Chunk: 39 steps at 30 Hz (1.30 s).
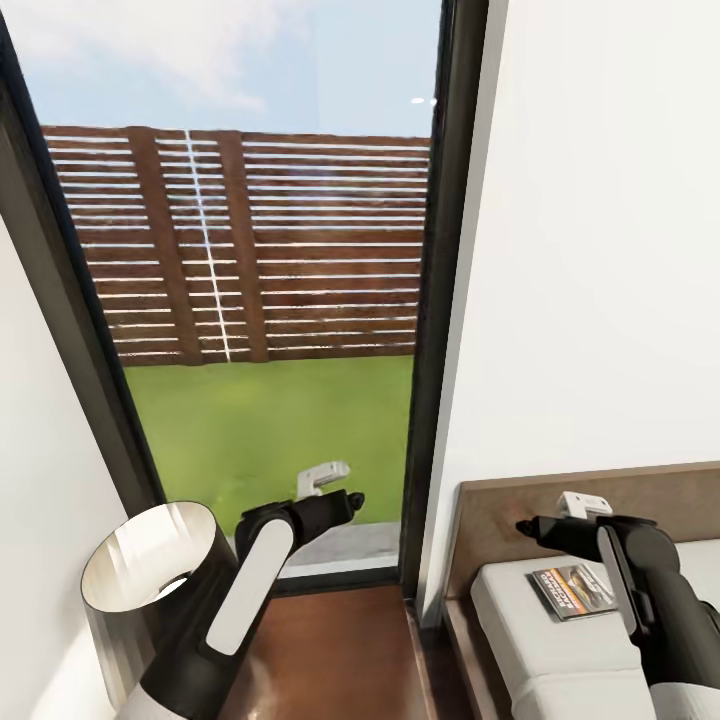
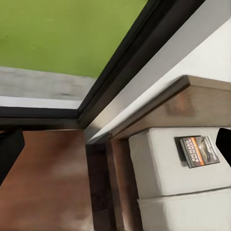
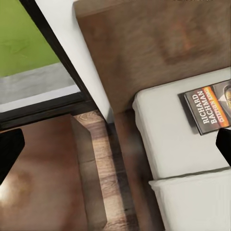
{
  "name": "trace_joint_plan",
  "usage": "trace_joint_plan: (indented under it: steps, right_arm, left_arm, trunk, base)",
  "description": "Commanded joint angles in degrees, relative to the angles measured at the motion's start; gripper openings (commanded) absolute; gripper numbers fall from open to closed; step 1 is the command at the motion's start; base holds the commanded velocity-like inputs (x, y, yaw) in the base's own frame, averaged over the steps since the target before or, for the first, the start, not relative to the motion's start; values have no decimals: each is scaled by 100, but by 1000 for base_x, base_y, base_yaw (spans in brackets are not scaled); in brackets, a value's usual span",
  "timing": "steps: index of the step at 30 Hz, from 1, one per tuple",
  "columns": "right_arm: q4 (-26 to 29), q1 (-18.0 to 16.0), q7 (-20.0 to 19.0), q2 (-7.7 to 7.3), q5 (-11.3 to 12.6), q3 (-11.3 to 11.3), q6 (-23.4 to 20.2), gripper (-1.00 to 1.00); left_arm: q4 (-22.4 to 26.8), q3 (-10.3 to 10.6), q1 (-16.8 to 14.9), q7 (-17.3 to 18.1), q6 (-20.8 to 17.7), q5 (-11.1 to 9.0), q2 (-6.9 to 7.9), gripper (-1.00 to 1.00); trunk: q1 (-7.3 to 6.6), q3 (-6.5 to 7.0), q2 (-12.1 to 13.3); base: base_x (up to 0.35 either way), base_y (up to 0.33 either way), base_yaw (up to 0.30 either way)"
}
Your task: In the bedroom, move the book from the bed onto either nightstand, and place the two sandals side by side next to the bed.
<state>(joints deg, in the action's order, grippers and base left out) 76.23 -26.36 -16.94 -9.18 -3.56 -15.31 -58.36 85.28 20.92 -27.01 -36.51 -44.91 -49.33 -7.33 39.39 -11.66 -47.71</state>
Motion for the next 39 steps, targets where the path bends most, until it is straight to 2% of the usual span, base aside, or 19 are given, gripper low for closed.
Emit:
trace_joint_plan:
  steps: [1, 12, 20, 27, 29, 30, 31, 32, 33, 35, 36, 37, 38, 39]
  right_arm:
    - [0, -11, -70, -10, -38, -7, -25, 100]
    - [-11, -29, -156, -77, -39, -26, -35, 100]
    - [-10, -70, -182, -222, -37, -99, -51, 100]
    - [-226, -323, -193, -337, -38, -144, -99, 100]
    - [-420, -448, -197, -378, -38, -164, -128, 100]
    - [-680, -613, -202, -435, -38, -187, -159, 100]
    - [-680, -613, -202, -435, -38, -187, -159, 100]
    - [-1000, -820, -206, -510, -40, -209, -164, 100]
    - [-1000, -820, -206, -510, -40, -209, -164, 100]
    - [-1815, -1337, -212, -719, -46, -239, -164, 100]
    - [-1815, -1337, -212, -719, -46, -239, -164, 100]
    - [-2293, -1624, -214, -838, -52, -247, -162, 100]
    - [-2293, -1624, -214, -838, -52, -247, -162, 100]
    - [-2801, -1918, -214, -957, -60, -252, -100, 100]
  left_arm:
    - [-12, 4, -20, -76, -5, -82, 0, 100]
    - [-124, 15, -62, -110, 4, -154, 5, 100]
    - [-163, 24, -105, -128, -22, -188, -7, 100]
    - [-198, 25, -338, -156, -60, -320, -29, 100]
    - [-233, 25, -432, -179, -67, -393, -36, 100]
    - [-281, 25, -543, -209, -75, -486, -42, 100]
    - [-281, 25, -543, -209, -75, -486, -42, 100]
    - [-348, 25, -678, -249, -87, -600, -49, 100]
    - [-348, 25, -678, -249, -87, -600, -49, 100]
    - [-539, 29, -997, -369, -126, -897, -63, 100]
    - [-539, 29, -997, -369, -126, -897, -63, 100]
    - [-660, 30, -1173, -446, -145, -1084, -69, 100]
    - [-660, 30, -1173, -446, -145, -1084, -69, 100]
    - [-783, 31, -1354, -524, -162, -1293, -74, 100]
  trunk:
    - [1, -9, -7]
    - [1, -9, -7]
    - [1, -10, -7]
    - [1, -37, -7]
    - [1, -49, -7]
    - [1, -56, -7]
    - [1, -63, -7]
    - [1, -70, -7]
    - [1, -78, -7]
    - [1, -93, -7]
    - [1, -101, -7]
    - [1, -109, -7]
    - [1, -118, -7]
    - [1, -126, -7]
  base:
    - [0, 0, 0]
    - [0, 0, 0]
    - [0, 0, 0]
    - [0, 0, 0]
    - [0, 0, 0]
    - [0, 0, 0]
    - [0, 0, 0]
    - [0, 0, 0]
    - [0, 0, 0]
    - [0, 0, 0]
    - [0, 0, 0]
    - [0, 0, 0]
    - [0, 0, 0]
    - [0, 0, 0]
